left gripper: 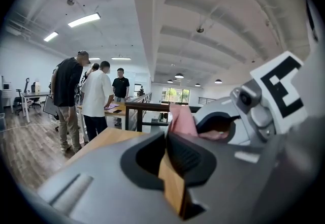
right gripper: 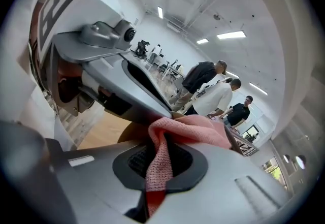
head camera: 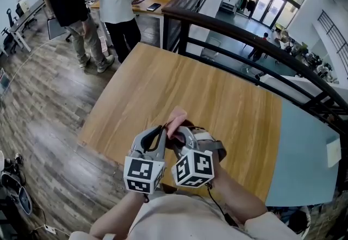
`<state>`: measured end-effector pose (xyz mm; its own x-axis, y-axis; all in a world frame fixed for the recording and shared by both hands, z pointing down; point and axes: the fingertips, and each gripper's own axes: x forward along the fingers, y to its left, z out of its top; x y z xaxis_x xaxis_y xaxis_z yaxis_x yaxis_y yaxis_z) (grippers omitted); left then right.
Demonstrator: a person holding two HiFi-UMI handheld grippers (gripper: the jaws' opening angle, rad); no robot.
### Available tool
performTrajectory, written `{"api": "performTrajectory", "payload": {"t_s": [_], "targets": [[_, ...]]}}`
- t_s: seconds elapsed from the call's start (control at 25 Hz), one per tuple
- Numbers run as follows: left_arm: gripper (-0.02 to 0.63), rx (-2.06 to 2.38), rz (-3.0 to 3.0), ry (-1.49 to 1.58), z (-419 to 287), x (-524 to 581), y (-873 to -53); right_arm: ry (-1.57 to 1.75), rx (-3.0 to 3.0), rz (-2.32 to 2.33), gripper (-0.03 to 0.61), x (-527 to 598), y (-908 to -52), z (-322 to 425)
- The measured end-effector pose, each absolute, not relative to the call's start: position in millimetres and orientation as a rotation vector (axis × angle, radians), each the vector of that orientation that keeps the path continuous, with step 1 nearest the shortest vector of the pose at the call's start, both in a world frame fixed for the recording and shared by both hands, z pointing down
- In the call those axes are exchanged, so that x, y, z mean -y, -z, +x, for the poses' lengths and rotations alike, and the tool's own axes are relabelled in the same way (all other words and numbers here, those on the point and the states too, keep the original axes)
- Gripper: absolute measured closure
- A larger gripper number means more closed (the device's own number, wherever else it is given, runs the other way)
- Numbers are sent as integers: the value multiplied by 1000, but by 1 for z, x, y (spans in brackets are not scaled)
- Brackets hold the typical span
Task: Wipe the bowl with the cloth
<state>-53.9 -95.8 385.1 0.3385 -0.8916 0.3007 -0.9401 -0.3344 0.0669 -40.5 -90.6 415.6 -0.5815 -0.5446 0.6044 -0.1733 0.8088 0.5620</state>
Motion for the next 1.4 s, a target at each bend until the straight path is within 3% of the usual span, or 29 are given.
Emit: {"api": "performTrajectory", "payload": {"t_s": [0.56,0.96,1.4], "targets": [[601,1632,2397,-339,-52,99,-383,443,2278,778,565,104,-379,-4],[601,1597,2528,-564,-32,98,-375,426,2478,826,565,113,-305,-2],[601,1593,2655,-705,-14,87,-370,414,2412,618,565,107,-341,-29]]}}
